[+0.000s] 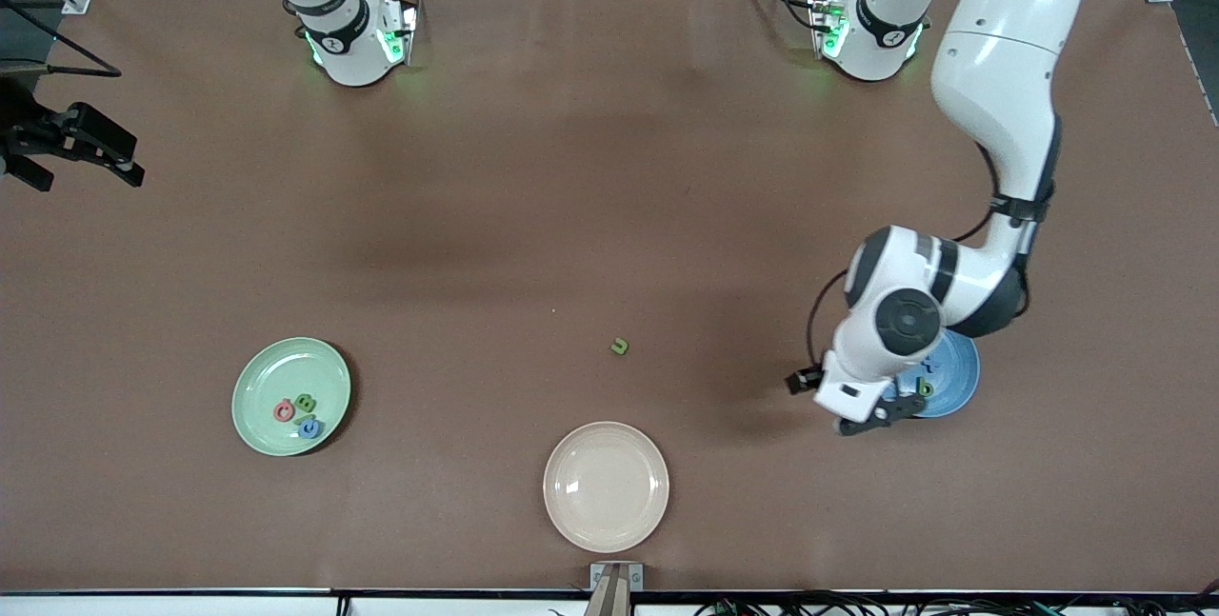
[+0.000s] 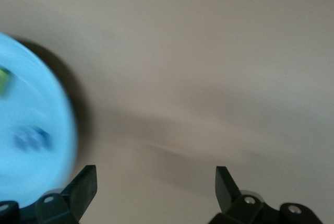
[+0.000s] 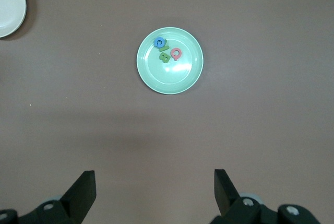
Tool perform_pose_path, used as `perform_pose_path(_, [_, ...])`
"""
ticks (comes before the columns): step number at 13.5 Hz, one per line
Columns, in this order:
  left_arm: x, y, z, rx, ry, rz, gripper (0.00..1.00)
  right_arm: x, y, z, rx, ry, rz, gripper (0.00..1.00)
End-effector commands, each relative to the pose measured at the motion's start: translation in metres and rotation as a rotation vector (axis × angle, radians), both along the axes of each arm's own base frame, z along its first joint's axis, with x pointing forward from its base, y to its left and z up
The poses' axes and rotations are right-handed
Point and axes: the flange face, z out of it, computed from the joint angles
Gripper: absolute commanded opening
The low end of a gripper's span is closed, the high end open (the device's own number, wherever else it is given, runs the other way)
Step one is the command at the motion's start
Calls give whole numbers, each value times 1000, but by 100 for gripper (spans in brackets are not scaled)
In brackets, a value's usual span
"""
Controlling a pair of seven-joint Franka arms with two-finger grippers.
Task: Sort upper and lower case letters into plates
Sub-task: 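Move the left gripper over the green n, then lower the left gripper and grasp the green n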
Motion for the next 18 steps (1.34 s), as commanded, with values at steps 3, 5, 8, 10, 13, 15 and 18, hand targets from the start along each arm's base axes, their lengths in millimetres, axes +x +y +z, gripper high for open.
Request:
perform_pose_path(3, [-31,-139,5,-39,-68,63,100,5,-5,-3,14,4,-17,100])
perform_pose_path(5, [-43,-175,1,-65,-98,16,100,6,-10,-4,16,4,-26,100])
perform_pose_path(8, [-61,-219,-20,-116,-152,-40,100,9,-12,-6,14,7,-28,100])
perform_pose_path(10, [-76,-239,-38,-68,-172,-87,99,11,-14,-8,11,12,-31,100])
perform_pose_path(13, [-89,-254,-51,-32,-208,-219,90,13,-15,-11,8,16,-30,100])
perform_pose_path(15, [-92,-259,-60,-45,-222,-246,80,13,-15,-11,5,15,-30,100])
perform_pose_path(18, [-100,-270,-68,-62,-239,-279,68,14,-16,-14,5,23,-33,100])
